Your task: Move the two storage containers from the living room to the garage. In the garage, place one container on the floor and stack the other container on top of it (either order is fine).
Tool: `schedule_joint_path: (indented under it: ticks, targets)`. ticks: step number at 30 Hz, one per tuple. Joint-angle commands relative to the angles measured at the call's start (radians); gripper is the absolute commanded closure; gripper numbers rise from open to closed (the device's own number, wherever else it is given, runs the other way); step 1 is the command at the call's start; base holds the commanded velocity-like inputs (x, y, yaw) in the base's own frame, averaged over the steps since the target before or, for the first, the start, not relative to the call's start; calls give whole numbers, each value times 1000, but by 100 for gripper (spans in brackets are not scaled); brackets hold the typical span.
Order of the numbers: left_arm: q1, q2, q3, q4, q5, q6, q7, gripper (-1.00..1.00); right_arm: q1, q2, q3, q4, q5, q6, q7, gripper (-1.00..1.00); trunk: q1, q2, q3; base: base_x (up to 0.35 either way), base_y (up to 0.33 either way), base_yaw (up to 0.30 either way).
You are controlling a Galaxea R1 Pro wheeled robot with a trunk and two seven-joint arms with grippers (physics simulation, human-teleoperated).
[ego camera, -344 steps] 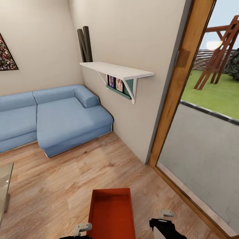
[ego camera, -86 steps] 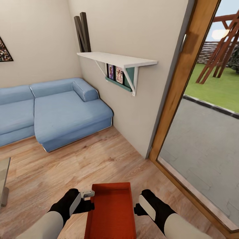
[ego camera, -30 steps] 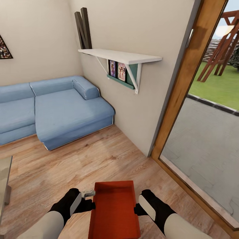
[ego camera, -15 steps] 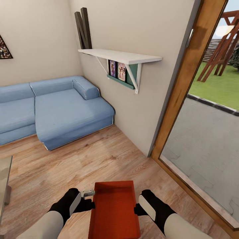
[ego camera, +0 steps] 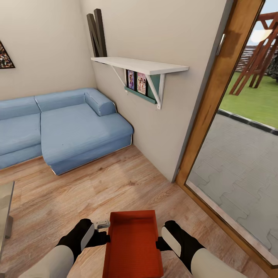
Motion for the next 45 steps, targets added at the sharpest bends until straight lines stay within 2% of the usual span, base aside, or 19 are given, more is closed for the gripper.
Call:
schedule_joint_path:
  ticks: [1,4,45]
  targets:
    - [0,-1,6,-1,3,5,0,-100,-1,-1,6,-1,-11,2,-9,-100,0,-1,-1,0,0,0]
    - [0,-1,6,-1,3,5,0,-100,-1,-1,7,-1,-11,2,-9,-100,0,-1,-1,0,0,0]
    - [0,-1,6,-1,3,5,2,-100,-1,-1,7,-1,-11,2,-9,-100,157,-288,-129,0,0,0]
